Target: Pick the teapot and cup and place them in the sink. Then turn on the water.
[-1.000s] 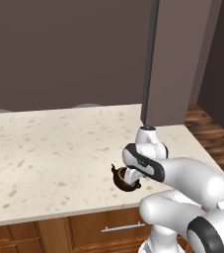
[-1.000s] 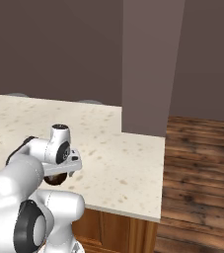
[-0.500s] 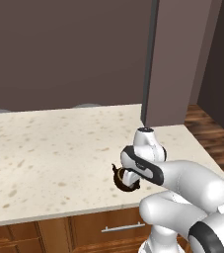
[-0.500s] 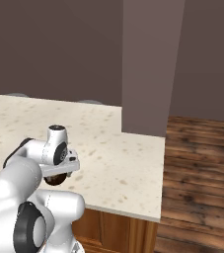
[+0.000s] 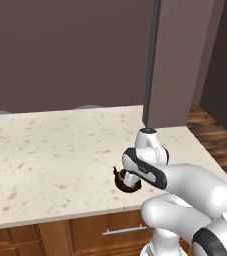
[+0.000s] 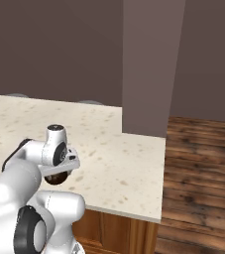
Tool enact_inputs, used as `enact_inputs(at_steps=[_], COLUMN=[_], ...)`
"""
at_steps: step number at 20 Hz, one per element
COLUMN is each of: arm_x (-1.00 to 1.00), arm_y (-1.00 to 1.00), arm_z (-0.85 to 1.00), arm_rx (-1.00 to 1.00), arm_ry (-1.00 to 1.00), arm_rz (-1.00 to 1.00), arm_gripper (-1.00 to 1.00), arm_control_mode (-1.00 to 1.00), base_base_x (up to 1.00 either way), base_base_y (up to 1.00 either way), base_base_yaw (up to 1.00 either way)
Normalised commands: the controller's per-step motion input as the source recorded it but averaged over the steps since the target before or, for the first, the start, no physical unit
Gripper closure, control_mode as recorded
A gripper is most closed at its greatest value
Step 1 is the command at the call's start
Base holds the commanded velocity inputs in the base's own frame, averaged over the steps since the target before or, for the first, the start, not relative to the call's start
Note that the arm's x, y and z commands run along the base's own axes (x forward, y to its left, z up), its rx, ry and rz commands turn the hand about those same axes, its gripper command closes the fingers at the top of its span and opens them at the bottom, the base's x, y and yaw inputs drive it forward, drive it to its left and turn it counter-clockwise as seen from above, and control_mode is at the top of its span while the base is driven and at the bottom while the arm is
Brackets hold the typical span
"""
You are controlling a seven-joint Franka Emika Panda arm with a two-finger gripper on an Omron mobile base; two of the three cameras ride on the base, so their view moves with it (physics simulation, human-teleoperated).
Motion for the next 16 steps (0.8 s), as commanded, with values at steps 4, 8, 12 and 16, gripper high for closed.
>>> enact_inputs(at_steps=[4, 8, 12, 16], arm_x=[-0.47, -0.52, -0.63, -0.52], arm_y=[-0.19, -0.24, -0.33, -0.27], arm_z=[-0.45, -0.25, -0.09, -0.22], arm_rx=[0.00, 0.00, 0.00, 0.00], arm_ry=[-0.16, -0.13, -0.09, -0.10], arm_rz=[0.00, 0.00, 0.00, 0.00], arm_gripper=[-1.00, -1.00, -1.00, -1.00], arm_control_mode=[-1.00, -1.00, -1.00, -1.00], base_base_x=[0.00, 0.00, 0.00, 0.00], base_base_y=[0.00, 0.00, 0.00, 0.00], base_base_yaw=[0.00, 0.00, 0.00, 0.00])
